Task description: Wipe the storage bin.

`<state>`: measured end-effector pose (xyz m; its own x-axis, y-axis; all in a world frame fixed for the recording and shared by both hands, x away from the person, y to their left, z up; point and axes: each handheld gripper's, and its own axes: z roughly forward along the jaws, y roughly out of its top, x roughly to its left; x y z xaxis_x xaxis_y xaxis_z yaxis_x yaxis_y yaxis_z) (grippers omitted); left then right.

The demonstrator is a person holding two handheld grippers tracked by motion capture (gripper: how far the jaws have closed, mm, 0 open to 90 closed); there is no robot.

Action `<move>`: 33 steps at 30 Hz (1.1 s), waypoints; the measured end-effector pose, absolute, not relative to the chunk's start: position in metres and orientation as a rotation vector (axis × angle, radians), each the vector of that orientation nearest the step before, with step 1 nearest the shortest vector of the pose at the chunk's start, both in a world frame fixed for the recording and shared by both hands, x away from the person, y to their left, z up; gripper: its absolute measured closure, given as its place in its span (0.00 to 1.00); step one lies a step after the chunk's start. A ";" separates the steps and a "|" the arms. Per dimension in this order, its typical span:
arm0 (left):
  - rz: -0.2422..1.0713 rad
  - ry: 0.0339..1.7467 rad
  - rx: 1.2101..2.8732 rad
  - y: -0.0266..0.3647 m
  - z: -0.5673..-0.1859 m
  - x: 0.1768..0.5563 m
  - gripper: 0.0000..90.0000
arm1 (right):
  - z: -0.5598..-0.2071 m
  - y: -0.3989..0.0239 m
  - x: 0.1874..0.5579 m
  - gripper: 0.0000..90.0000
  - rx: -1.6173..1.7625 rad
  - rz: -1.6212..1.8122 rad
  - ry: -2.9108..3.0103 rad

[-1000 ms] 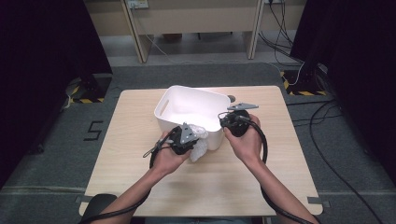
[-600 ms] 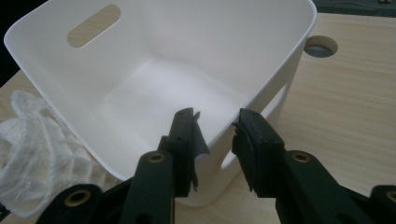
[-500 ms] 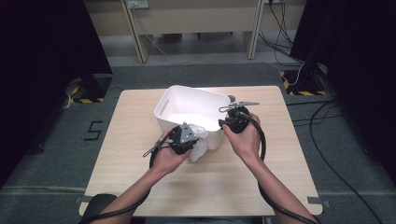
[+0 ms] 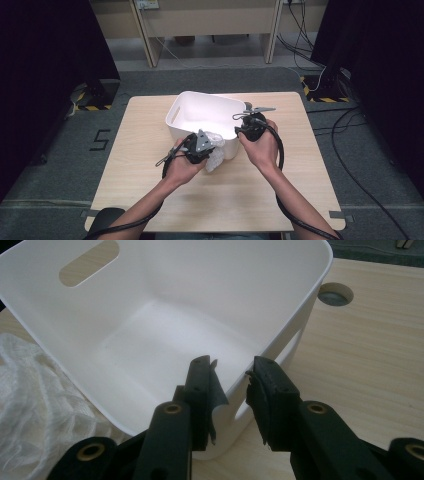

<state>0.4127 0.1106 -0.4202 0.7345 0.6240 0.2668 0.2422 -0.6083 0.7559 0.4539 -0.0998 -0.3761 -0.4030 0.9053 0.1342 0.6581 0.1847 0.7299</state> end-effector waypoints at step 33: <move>0.648 0.635 2.300 0.095 -0.456 0.423 0.87 | -0.377 -0.100 0.460 0.82 1.426 1.042 2.126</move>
